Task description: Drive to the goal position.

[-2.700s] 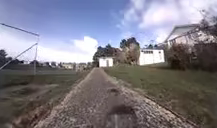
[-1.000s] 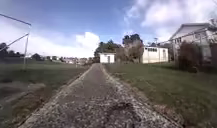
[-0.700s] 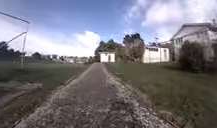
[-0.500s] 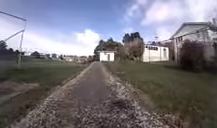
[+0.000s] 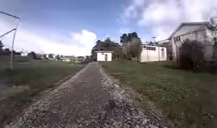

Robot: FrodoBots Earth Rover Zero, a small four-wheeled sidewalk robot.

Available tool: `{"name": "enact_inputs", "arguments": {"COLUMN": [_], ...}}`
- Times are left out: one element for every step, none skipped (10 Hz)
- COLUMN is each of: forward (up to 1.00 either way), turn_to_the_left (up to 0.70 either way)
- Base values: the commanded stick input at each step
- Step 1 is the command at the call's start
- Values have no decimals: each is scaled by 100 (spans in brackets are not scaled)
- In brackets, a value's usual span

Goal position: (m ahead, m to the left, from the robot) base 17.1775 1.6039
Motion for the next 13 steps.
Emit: {"name": "enact_inputs", "arguments": {"forward": [70,70,70,70,70,70,70,70,70,70,70,70,70], "turn_to_the_left": [0,0,11,23,33,27,0,0,0,0,0,0,0]}}
